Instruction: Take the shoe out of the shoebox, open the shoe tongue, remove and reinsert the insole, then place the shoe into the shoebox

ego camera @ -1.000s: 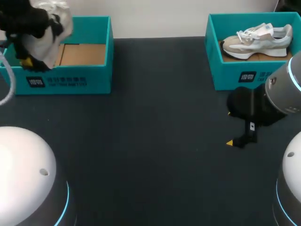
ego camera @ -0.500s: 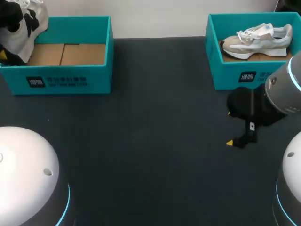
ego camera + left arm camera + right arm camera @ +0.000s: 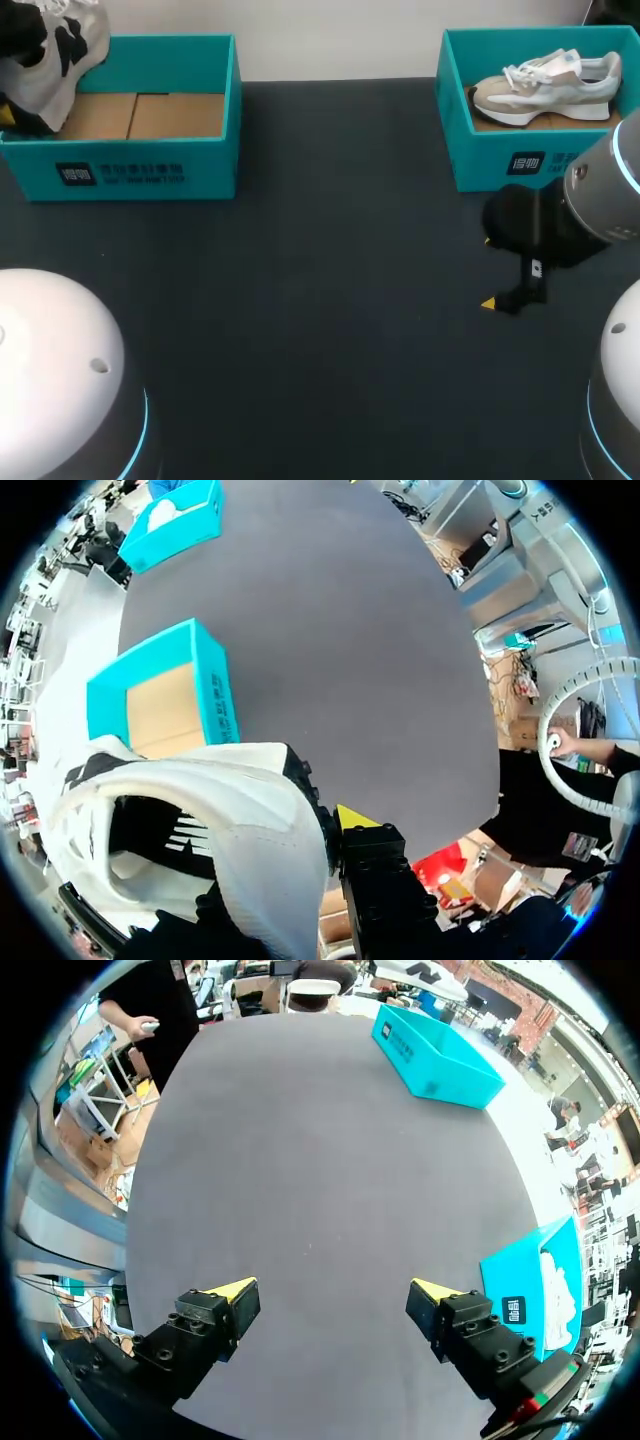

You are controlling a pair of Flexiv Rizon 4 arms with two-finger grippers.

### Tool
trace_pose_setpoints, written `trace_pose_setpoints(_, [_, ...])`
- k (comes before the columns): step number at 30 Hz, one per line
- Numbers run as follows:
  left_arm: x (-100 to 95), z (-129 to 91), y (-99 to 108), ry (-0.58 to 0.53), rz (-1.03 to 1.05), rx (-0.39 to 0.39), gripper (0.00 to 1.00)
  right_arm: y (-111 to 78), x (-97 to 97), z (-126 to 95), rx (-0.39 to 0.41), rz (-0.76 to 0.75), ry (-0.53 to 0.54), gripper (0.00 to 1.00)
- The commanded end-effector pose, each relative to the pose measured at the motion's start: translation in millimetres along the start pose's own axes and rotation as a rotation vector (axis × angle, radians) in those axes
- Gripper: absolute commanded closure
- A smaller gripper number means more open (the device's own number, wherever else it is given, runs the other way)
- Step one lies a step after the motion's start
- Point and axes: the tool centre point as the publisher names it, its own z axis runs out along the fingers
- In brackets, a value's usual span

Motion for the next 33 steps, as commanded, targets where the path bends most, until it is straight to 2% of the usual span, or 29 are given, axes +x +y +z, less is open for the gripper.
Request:
trace_pose_setpoints(1, [-24.5,2,23,0.021,0.011,0.013,1.0,-0.2,1.6,1,-0.001,0.0,-0.004,0.0])
trace_pose_setpoints(7, [-65.4,8,53,0.029,0.029,0.004,1.0,-0.2,1.6,1,-0.001,0.0,-0.004,0.0])
trace_pose_setpoints(10, [-84.5,14,64,-0.002,0.009,0.021,1.0,-0.2,1.6,1,-0.001,0.0,-0.004,0.0])
trace_pose_setpoints(15, [-108.8,31,75,-0.002,-0.023,0.003,1.0,-0.2,1.6,1,-0.001,0.0,-0.004,0.0])
trace_pose_setpoints(23, [-127.8,40,86,-0.008,-0.04,0.019,1.0,-0.2,1.6,1,-0.001,0.0,-0.004,0.0])
trace_pose_setpoints(26, [-129.3,39,89,-0.021,-0.075,-0.016,1.0,-0.2,1.6,1,-0.001,0.0,-0.004,0.0])
trace_pose_setpoints(33, [-129.3,39,89,-0.021,-0.075,-0.016,1.0,-0.2,1.6,1,-0.001,0.0,-0.004,0.0])
